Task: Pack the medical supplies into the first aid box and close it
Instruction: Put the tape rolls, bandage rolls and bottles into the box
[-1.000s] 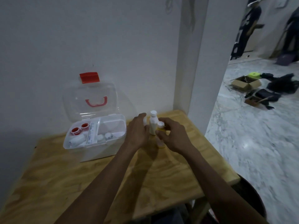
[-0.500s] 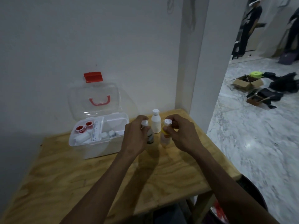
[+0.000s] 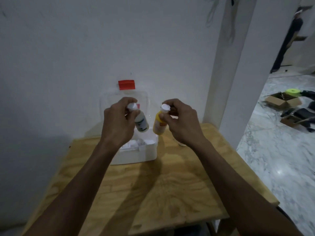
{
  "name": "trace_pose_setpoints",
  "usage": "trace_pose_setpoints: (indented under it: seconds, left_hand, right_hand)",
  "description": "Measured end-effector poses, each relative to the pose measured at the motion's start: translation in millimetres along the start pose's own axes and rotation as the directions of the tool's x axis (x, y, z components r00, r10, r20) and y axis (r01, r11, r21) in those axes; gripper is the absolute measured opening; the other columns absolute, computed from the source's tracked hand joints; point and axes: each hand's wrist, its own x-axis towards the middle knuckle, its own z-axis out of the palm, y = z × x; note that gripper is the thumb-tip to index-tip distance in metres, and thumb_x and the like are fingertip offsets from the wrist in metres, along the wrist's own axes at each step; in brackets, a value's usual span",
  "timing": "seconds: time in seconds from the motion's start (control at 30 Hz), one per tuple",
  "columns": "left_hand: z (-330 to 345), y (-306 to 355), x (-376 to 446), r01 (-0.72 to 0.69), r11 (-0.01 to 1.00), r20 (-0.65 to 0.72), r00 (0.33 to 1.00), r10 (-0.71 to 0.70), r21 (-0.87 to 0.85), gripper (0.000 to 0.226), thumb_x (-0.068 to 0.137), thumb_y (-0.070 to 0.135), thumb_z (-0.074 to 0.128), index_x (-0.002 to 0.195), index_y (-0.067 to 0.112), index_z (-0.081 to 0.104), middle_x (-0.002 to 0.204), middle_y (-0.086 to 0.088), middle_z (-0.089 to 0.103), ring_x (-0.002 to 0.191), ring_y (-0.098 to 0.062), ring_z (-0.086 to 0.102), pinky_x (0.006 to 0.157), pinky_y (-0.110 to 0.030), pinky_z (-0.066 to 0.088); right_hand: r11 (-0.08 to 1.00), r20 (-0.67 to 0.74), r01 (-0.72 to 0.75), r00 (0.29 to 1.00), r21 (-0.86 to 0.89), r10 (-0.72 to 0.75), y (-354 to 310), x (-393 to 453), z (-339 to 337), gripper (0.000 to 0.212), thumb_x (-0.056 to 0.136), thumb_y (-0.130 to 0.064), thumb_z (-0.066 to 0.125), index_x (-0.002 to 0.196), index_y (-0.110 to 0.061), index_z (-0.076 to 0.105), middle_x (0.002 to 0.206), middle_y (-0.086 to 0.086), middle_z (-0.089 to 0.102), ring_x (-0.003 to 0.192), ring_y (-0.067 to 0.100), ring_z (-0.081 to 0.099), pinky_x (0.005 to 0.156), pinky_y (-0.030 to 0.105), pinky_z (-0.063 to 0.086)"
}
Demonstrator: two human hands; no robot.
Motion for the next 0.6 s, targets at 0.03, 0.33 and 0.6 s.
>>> trace_pose_setpoints:
  seconds: [0.03, 0.33, 0.6]
  left_hand:
    - [-1.8, -5.2, 5.5, 0.006, 1.000, -0.004, 1.000, -0.006, 0.008, 0.029, 0.089, 0.016, 0.067, 0.117, 0.017, 0.065, 0.107, -0.002, 0.071, 0.088, -0.009, 0.066, 0.078, -0.018, 0.050]
    - [21.8, -40.6, 23.7, 0.038, 0.992, 0.158, 0.986, -0.058, 0.123, 0.028, 0.091, 0.009, 0.062, 0.119, 0.010, 0.064, 0.115, -0.012, 0.069, 0.098, -0.024, 0.067, 0.080, -0.023, 0.047]
    - [40.1, -55.6, 17.0, 0.036, 0.961, 0.381, 0.913, -0.143, 0.274, 0.029, 0.088, 0.008, 0.066, 0.117, 0.004, 0.065, 0.114, -0.016, 0.068, 0.101, -0.031, 0.063, 0.080, -0.028, 0.044]
  right_hand:
    - [1.000, 0.007, 0.005, 1.000, 0.009, -0.005, 0.2, 4.2, 9.1, 0.020, 0.085, -0.022, 0.069, 0.104, -0.023, 0.063, 0.098, -0.011, 0.069, 0.090, 0.002, 0.065, 0.077, 0.016, 0.051]
    - [0.996, 0.156, -0.062, 0.985, -0.060, 0.071, 33.4, 23.8, 62.3, 0.015, 0.085, -0.019, 0.066, 0.099, -0.024, 0.063, 0.095, -0.007, 0.070, 0.087, 0.007, 0.065, 0.073, 0.020, 0.051]
    - [0.972, 0.334, -0.082, 0.930, -0.218, 0.154, 53.7, 21.1, 78.2, 0.019, 0.082, -0.016, 0.070, 0.100, -0.012, 0.065, 0.099, 0.007, 0.069, 0.085, 0.022, 0.061, 0.073, 0.035, 0.051]
